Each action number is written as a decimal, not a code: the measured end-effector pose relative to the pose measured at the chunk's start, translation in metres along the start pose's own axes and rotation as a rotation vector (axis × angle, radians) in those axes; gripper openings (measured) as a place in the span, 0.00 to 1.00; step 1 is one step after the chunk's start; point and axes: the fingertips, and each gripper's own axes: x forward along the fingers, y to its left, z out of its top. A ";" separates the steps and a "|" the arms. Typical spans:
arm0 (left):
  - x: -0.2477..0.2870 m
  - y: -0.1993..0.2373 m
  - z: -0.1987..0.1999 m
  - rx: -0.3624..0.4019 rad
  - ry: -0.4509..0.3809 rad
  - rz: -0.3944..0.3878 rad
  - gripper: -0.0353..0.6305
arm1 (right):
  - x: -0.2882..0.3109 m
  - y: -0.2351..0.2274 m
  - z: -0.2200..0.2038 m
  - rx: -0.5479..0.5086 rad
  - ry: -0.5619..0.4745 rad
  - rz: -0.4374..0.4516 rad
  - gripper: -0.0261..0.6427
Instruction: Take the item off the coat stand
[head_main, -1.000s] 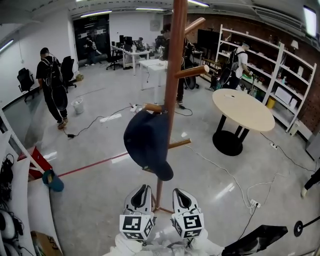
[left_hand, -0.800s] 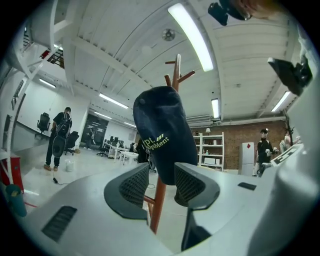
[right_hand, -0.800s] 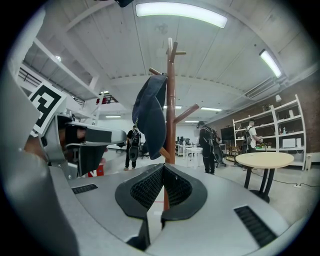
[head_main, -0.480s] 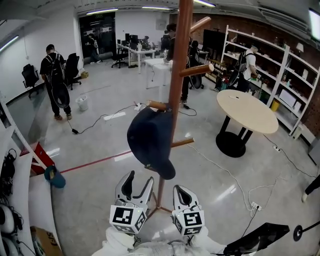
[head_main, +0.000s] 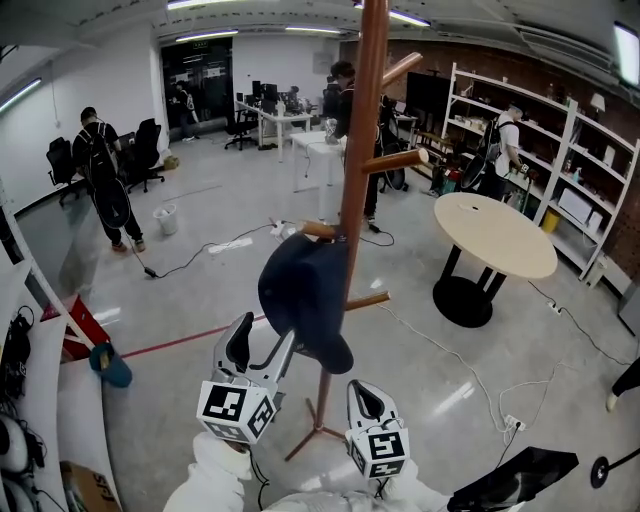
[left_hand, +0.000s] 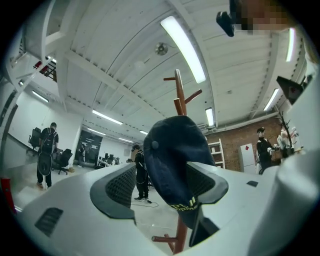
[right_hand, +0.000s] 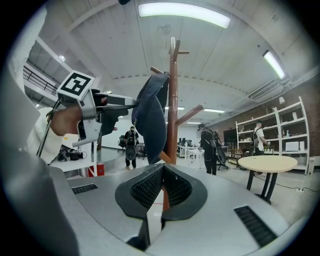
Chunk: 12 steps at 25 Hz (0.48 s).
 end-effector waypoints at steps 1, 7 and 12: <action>0.004 0.003 0.001 0.007 0.006 0.002 0.49 | 0.000 0.000 0.000 0.000 0.000 -0.002 0.05; 0.015 0.014 -0.007 0.012 0.046 0.028 0.49 | 0.001 0.001 -0.001 -0.001 0.002 -0.019 0.05; 0.024 0.015 -0.012 -0.002 0.058 0.043 0.49 | 0.002 -0.005 -0.004 0.003 0.008 -0.033 0.05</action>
